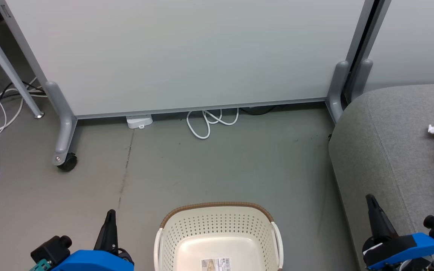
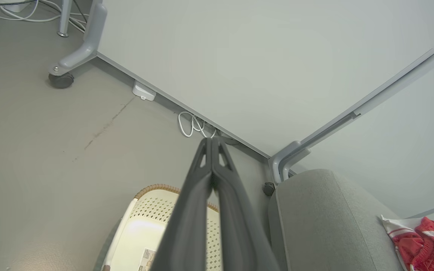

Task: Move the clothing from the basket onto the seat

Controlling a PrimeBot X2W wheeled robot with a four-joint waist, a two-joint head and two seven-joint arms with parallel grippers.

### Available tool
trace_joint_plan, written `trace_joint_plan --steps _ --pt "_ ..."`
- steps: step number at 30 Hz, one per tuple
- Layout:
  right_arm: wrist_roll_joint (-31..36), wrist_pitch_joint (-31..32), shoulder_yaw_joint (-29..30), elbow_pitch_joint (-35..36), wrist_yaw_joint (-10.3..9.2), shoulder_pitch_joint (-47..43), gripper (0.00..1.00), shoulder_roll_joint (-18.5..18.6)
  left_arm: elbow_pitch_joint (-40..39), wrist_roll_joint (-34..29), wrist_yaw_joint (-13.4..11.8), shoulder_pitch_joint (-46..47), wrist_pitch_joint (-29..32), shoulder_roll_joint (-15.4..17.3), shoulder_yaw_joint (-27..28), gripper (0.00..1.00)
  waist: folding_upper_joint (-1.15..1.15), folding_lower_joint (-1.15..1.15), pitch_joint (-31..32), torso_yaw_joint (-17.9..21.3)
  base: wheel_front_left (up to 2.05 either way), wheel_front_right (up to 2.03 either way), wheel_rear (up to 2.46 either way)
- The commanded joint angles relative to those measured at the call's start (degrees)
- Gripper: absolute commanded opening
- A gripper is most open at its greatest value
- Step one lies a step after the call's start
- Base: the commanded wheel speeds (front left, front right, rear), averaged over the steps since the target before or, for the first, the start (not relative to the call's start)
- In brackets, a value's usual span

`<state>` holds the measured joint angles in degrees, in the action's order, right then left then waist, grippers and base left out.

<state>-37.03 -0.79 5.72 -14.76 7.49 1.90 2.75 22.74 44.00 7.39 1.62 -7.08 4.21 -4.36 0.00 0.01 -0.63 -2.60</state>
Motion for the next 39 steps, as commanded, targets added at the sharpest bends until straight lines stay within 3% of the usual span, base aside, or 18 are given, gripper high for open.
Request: trace_joint_plan --steps 1,39 --pt "-1.81 0.19 0.14 0.86 0.0 1.7 0.0 0.15 -1.12 1.46 0.05 1.82 0.43 0.1 0.6 0.0 0.0 -0.01 0.0 0.02 0.0 0.0 0.0" --pt "-29.16 3.88 0.55 0.91 0.01 3.28 0.0 0.18 -5.16 25.43 0.11 3.51 7.13 -0.54 5.9 0.0 0.0 -0.01 0.19 1.07 0.0 0.0 0.0"
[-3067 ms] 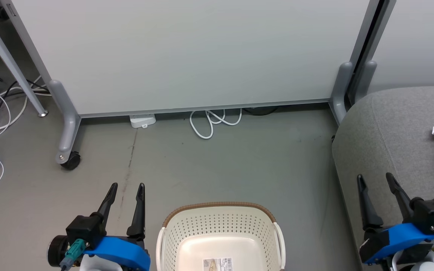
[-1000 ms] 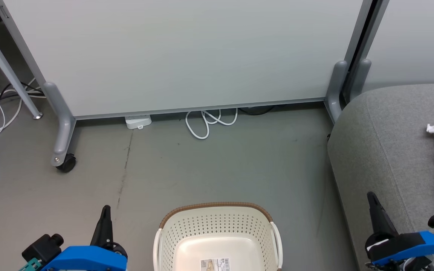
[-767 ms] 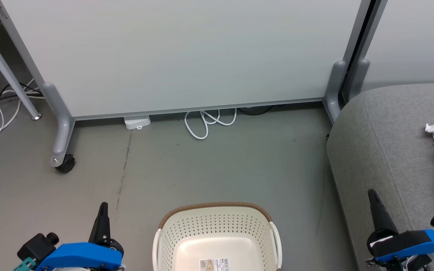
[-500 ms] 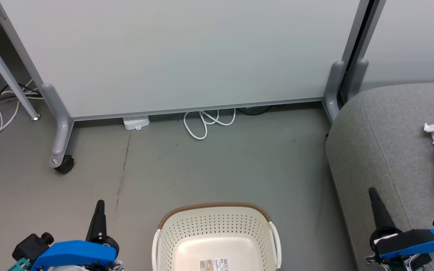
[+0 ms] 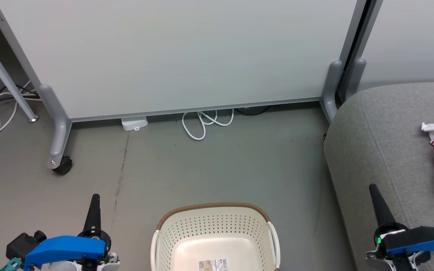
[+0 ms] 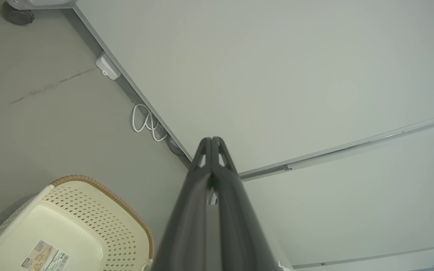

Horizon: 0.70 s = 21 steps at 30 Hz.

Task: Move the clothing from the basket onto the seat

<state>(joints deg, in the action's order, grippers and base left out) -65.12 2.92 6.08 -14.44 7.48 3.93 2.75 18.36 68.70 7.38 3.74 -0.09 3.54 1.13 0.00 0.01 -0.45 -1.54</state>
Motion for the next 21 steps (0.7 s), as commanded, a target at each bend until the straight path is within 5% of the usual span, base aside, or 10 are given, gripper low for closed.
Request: trace_joint_plan --steps 1,21 --pt "-1.62 0.26 0.2 0.59 0.02 1.29 0.0 0.18 -0.88 1.24 0.12 1.42 0.35 0.12 0.54 0.0 0.0 -0.01 0.01 0.04 0.0 0.0 0.0" --pt "-12.02 1.63 0.33 0.59 0.02 1.92 0.0 0.19 -2.36 10.36 0.15 2.0 2.94 -0.16 2.6 0.0 0.0 -0.01 0.1 0.56 0.0 0.0 0.0"
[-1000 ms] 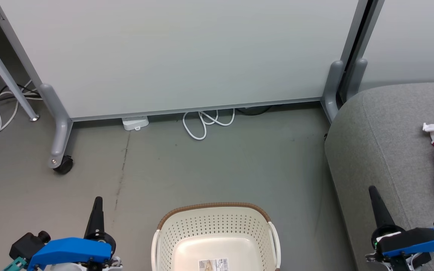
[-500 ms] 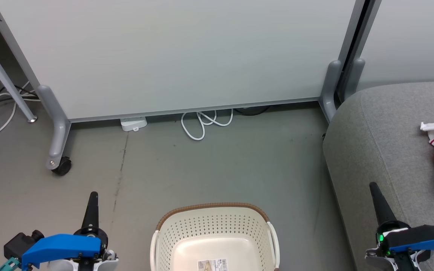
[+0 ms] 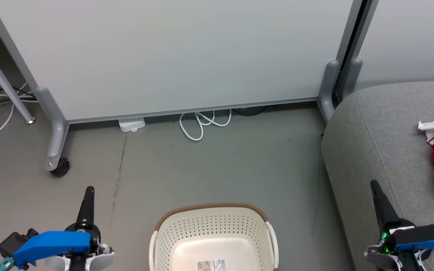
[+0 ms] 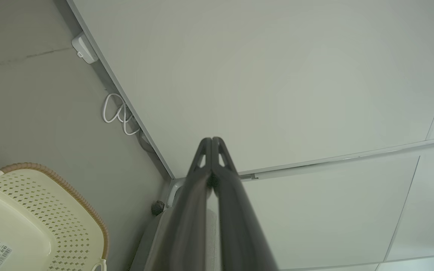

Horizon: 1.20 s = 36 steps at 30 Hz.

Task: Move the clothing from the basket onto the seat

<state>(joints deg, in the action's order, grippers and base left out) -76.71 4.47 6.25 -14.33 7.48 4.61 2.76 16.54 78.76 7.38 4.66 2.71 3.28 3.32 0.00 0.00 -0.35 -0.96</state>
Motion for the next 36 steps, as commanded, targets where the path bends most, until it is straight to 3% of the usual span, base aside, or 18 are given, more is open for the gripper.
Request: trace_joint_plan --steps 1,36 --pt "-1.4 0.27 0.19 0.48 0.02 1.31 0.0 0.18 -0.71 1.15 0.15 1.11 0.33 0.07 0.6 0.0 0.0 0.0 0.01 0.04 0.0 0.0 0.0" --pt "-15.76 2.2 0.35 0.39 0.02 1.99 0.0 0.19 -2.71 13.76 0.19 1.82 4.0 -0.36 3.36 0.0 0.0 0.0 0.17 0.96 0.0 0.0 0.0"
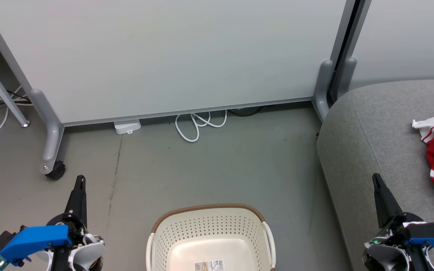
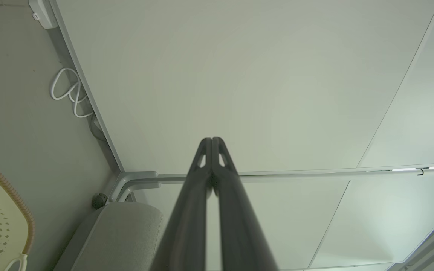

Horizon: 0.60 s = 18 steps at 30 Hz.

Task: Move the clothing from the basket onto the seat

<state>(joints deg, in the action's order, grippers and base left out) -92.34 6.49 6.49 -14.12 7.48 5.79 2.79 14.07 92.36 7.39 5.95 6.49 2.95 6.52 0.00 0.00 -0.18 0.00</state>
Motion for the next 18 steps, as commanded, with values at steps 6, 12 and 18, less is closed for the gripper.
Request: trace_joint_plan --steps 6,12,18 --pt "-0.14 0.18 0.1 0.19 0.02 0.79 0.0 0.17 -0.23 0.14 0.18 0.53 0.23 -0.04 0.17 0.0 0.0 0.0 0.0 0.0 0.0 0.0 0.0" --pt "-0.14 0.18 0.1 0.18 0.02 0.72 0.0 0.17 -0.23 0.13 0.18 0.53 0.24 -0.05 0.19 0.0 0.0 0.0 0.0 0.0 0.0 0.0 0.0" --pt "-0.14 0.17 0.09 0.18 0.02 0.71 0.0 0.17 -0.23 0.12 0.18 0.53 0.25 -0.05 0.19 0.0 0.0 0.0 0.0 0.0 0.0 0.0 0.0"
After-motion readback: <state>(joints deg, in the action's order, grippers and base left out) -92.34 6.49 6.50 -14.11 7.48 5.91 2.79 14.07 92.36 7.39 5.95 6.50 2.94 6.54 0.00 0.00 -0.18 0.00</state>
